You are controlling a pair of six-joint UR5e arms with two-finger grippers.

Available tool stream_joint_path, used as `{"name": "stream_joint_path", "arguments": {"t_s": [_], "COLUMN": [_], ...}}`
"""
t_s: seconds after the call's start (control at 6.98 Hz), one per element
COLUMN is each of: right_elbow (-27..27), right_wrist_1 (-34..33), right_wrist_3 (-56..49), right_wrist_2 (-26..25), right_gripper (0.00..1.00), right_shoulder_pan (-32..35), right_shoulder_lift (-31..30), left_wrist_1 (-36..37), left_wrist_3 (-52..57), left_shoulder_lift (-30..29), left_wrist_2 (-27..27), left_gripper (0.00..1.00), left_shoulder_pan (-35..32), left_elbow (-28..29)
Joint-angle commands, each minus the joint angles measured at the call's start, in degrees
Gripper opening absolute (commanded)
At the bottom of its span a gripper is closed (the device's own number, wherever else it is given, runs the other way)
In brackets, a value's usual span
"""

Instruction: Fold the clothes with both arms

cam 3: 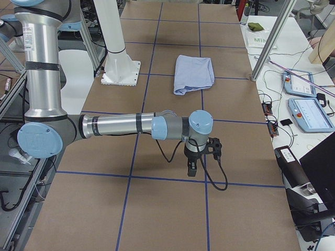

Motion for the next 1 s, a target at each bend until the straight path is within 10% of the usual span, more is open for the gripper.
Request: {"name": "stream_joint_path", "arguments": {"t_s": [0.0,0.86], "right_elbow": [0.0,0.5], "right_wrist_1": [0.0,2.9], "right_wrist_3": [0.0,-0.1], "right_wrist_2": [0.0,-0.1], "right_gripper": [1.00,1.00], "right_shoulder_pan": [0.0,0.1], "right_shoulder_lift": [-0.1,0.1], "left_wrist_1": [-0.1,-0.2], "left_wrist_3": [0.0,0.3], "left_shoulder_lift": [-0.2,-0.7], "left_wrist_2": [0.0,0.1], "left_gripper": [1.00,1.00], "left_shoulder_pan": [0.0,0.1], "left_elbow": [-0.3,-0.6]}}
